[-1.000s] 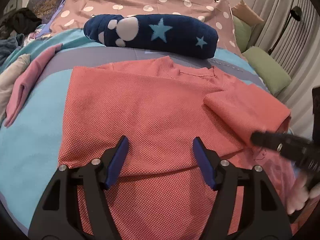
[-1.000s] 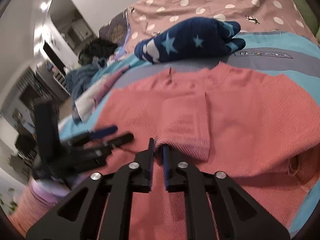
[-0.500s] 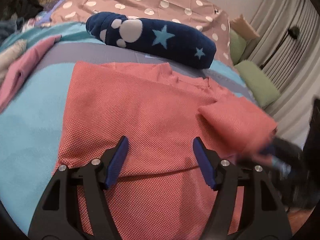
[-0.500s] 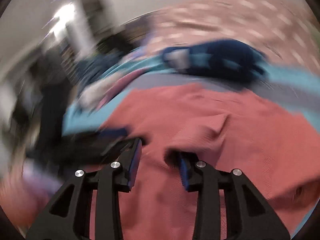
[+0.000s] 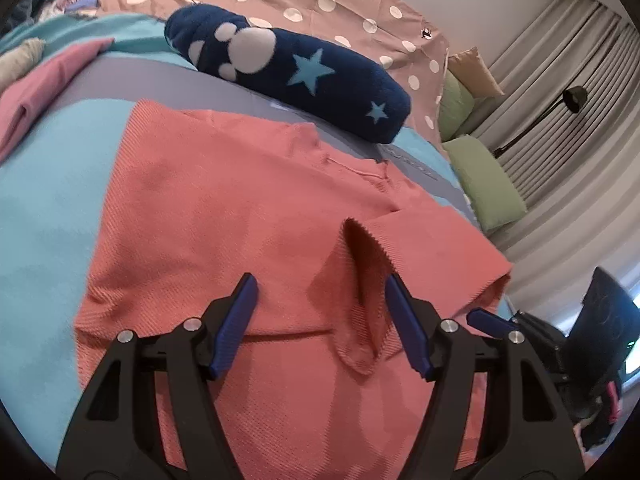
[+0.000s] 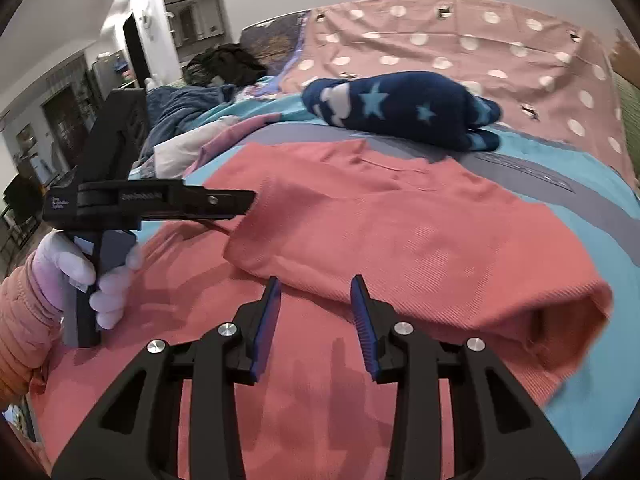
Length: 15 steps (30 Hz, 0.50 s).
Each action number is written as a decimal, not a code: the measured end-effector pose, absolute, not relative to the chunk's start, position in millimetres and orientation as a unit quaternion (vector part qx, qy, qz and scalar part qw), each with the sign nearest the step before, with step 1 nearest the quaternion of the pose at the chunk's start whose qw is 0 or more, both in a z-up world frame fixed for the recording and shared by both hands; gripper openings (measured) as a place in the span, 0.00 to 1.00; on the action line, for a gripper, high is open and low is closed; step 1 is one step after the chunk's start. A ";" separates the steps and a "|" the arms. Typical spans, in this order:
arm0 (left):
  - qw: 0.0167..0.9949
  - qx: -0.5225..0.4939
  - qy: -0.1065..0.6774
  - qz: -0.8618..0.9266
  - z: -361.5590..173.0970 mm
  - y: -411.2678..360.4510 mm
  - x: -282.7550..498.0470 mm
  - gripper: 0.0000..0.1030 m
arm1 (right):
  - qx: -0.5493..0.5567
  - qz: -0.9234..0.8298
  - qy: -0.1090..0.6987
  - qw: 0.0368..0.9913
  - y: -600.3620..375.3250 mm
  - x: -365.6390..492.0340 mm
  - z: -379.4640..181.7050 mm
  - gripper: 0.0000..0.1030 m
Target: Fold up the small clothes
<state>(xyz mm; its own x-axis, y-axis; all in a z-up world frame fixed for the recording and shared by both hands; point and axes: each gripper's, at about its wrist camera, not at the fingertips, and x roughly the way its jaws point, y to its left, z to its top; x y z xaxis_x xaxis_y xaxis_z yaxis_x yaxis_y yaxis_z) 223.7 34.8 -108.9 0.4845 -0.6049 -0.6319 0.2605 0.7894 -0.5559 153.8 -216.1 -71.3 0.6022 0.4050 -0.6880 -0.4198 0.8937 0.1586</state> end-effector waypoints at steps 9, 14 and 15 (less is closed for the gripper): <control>0.814 -0.184 0.465 -0.295 -111.7 -2.9 229.9 0.25 | 0.039 0.099 0.386 0.916 -294.2 143.6 -72.7 0.38; 0.823 -0.172 0.456 -0.293 -103.5 -9.3 224.8 0.66 | 0.074 0.075 0.397 0.912 -323.3 137.7 -82.0 0.38; 0.824 -0.168 0.453 -0.296 -102.4 -9.2 223.2 0.66 | 0.075 0.074 0.398 0.911 -325.1 136.4 -82.7 0.38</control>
